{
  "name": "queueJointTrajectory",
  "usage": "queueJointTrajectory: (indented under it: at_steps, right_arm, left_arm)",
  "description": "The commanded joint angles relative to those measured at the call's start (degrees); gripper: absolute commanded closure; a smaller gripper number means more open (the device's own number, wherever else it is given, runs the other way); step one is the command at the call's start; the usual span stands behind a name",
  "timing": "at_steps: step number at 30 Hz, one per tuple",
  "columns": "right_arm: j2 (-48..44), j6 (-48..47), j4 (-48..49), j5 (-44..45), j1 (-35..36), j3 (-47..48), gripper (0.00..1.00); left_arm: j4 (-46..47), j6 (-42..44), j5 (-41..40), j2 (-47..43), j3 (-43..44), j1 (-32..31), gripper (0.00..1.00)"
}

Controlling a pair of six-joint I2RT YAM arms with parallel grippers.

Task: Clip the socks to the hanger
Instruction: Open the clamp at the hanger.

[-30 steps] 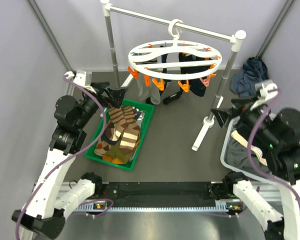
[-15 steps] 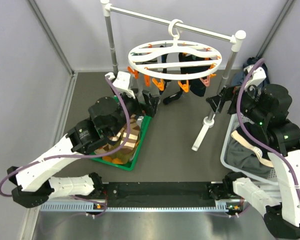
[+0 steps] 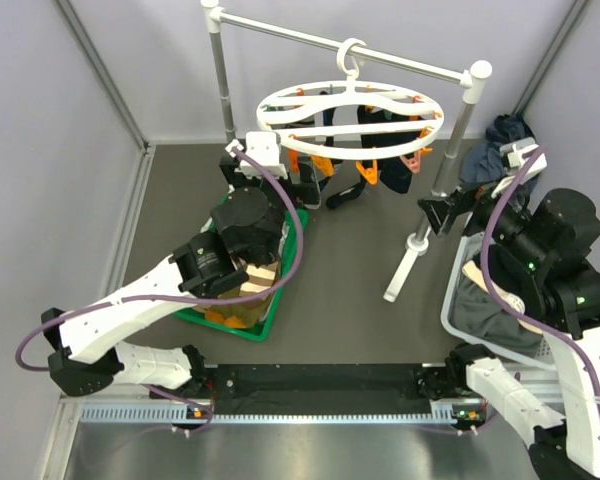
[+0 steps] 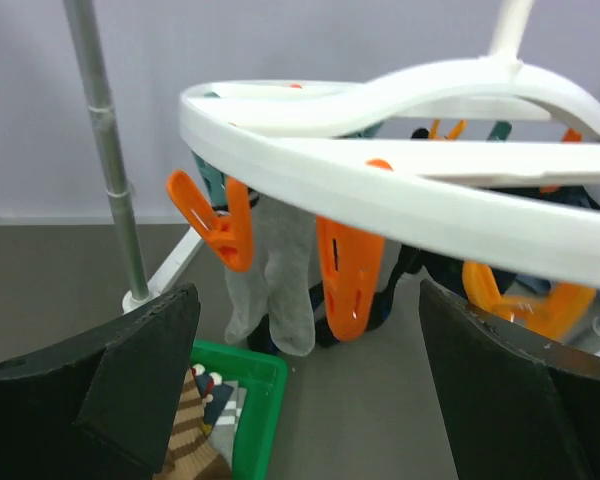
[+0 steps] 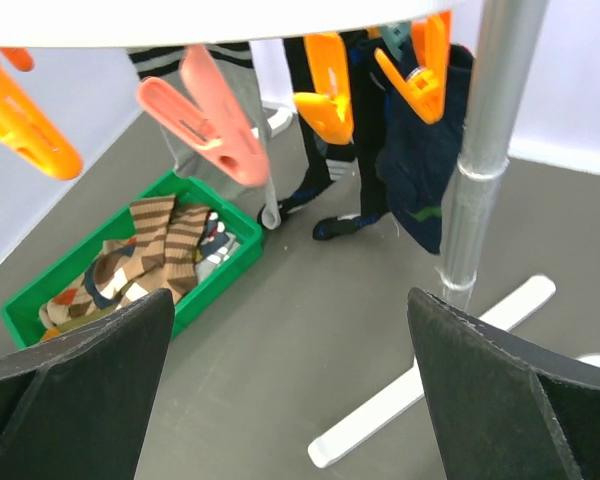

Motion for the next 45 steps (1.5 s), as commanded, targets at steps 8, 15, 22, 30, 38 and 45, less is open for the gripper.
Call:
queueJointTrajectory:
  at_steps: [8, 15, 22, 30, 38, 45]
  right_arm:
    - [-0.47, -2.71, 10.84, -7.12, 0.57, -3.32, 0.01]
    - [-0.04, -3.06, 14.35, -8.88, 0.48, -4.20, 0.01]
    - [2.51, -2.54, 18.21, -10.98, 0.48, -4.46, 0.04]
    - [6.11, -3.68, 23.06, -12.57, 0.57, -6.05, 0.14]
    - [8.31, -6.14, 28.59, -17.14, 0.48, -6.84, 0.25]
    - [10.24, -6.84, 28.33, -14.77, 0.48, -4.38, 0.32]
  left_arm:
    - [4.02, -4.93, 4.55, 0.82, 0.62, 13.36, 0.08]
    - [4.11, -5.46, 9.38, 2.40, 1.93, 21.87, 0.08]
    - [2.18, -7.04, 15.71, 6.00, 4.48, 29.27, 0.08]
    - [0.42, -10.38, 23.35, 9.17, 6.59, 36.65, 0.08]
    - [-0.28, -10.03, 26.26, 12.24, 10.19, 39.55, 0.08]
    - [-1.34, -10.29, 28.72, 14.88, 12.13, 41.14, 0.08]
